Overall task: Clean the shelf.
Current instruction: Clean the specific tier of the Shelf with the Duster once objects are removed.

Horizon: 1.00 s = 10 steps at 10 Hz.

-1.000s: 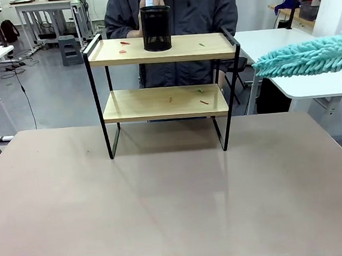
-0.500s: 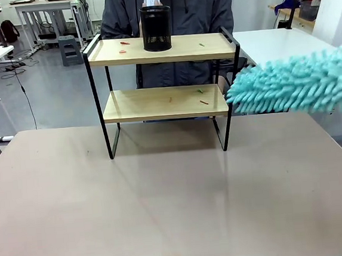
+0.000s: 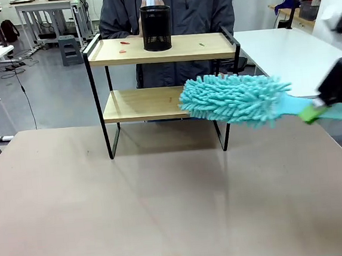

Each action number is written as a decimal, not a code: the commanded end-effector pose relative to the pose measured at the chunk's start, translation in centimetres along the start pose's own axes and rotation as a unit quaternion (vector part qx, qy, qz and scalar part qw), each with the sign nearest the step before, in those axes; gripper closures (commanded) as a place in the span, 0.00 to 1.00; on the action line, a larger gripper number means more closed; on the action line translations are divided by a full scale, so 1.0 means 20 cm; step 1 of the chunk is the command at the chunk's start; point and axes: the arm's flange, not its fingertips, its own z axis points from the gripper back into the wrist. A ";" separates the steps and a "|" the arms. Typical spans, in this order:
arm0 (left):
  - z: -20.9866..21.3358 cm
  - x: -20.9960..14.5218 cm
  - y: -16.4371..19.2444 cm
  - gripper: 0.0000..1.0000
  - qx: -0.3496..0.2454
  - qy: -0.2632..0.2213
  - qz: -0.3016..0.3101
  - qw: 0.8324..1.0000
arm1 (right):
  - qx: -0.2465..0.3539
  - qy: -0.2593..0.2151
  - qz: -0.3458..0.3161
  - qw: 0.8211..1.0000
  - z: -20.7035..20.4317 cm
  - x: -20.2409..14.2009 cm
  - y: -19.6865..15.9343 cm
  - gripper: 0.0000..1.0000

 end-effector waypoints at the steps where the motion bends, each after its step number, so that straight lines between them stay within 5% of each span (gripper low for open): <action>1: -0.01 0.01 -0.01 0.00 -0.008 -0.007 -0.011 1.000 | 0.018 0.038 0.000 0.999 0.09 -0.07 0.01 1.00; 2: -0.01 0.01 -0.01 0.00 -0.008 -0.007 -0.011 1.000 | 0.018 0.038 0.000 0.999 0.09 -0.07 0.01 1.00; 3: -0.01 0.01 -0.01 0.00 -0.008 -0.007 -0.011 1.000 | -0.002 0.001 0.003 1.000 -0.02 0.01 -0.01 0.88; 10: -0.01 0.01 -0.01 0.00 -0.008 -0.007 -0.011 1.000 | -0.165 -0.101 -0.020 0.981 -0.42 0.28 0.06 0.88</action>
